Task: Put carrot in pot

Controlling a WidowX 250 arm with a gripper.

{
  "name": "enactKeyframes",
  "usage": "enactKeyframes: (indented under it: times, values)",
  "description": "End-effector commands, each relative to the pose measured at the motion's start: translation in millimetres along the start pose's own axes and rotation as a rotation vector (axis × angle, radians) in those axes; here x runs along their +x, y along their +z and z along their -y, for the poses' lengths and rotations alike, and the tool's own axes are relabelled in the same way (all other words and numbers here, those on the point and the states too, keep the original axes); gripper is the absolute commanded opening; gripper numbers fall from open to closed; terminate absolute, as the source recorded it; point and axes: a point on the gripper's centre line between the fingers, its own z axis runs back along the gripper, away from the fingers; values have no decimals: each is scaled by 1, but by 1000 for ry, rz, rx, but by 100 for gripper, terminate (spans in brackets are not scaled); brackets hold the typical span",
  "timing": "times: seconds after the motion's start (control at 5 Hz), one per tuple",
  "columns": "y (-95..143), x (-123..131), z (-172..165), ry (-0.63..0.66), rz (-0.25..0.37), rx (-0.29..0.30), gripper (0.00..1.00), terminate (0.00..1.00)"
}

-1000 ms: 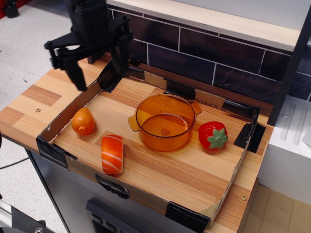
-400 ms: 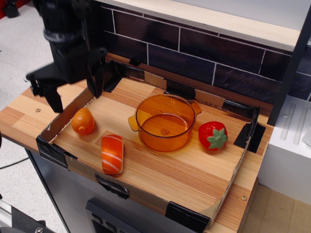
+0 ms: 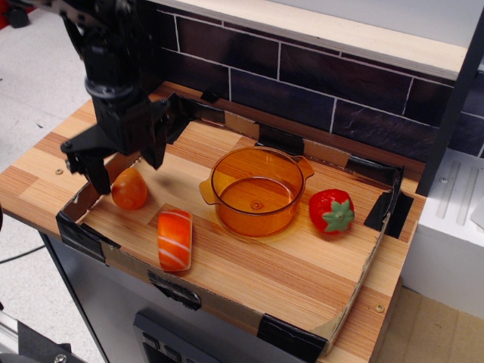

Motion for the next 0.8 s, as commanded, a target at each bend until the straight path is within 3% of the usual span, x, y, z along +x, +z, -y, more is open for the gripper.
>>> enactKeyframes:
  times: [0.0, 0.2, 0.4, 0.6]
  values:
    - [-6, -16, -6, 68, 3, 6, 100, 0]
    - [-6, -17, -6, 82, 18, -7, 100, 0]
    - [7, -18, -9, 87, 14, 19, 0, 0]
    - [34, -21, -17, 81, -42, 33, 0, 0]
